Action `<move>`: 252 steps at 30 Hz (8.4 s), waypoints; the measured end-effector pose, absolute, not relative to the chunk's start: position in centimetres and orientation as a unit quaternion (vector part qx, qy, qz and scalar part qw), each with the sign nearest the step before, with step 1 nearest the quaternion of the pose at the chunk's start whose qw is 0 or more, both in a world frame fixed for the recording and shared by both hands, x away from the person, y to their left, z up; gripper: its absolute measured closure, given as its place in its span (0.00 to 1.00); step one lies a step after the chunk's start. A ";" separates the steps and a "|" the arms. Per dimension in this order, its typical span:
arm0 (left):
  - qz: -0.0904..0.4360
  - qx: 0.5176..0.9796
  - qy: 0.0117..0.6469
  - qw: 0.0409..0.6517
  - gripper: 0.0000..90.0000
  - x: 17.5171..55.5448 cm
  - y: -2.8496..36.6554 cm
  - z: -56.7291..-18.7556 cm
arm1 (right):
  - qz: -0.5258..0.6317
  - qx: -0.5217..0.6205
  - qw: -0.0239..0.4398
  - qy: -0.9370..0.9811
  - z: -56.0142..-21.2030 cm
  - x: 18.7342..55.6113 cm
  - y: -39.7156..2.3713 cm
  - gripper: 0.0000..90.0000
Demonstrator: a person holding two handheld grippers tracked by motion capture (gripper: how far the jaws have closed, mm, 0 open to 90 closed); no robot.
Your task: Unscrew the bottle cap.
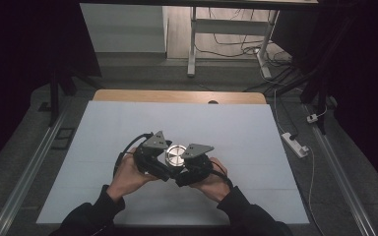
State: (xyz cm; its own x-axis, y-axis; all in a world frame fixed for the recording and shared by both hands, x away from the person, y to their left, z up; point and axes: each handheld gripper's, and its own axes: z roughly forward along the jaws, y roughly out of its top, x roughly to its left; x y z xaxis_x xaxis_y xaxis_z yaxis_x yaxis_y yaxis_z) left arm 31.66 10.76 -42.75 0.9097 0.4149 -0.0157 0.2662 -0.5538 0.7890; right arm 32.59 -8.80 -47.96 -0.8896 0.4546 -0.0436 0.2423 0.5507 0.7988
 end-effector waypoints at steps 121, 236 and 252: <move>0.106 0.883 0.227 0.397 0.15 31.1 9.0 -43.2 | 0.434 0.210 0.128 0.867 -48.1 31.8 -8.4 0.16; 0.122 0.866 0.254 0.414 0.21 30.3 9.9 -41.2 | 0.433 0.211 0.122 0.868 -48.0 31.9 -8.6 0.16; 0.103 0.870 0.250 0.412 0.21 30.1 10.5 -41.7 | 0.436 0.233 0.147 0.857 -47.7 33.3 -10.2 0.16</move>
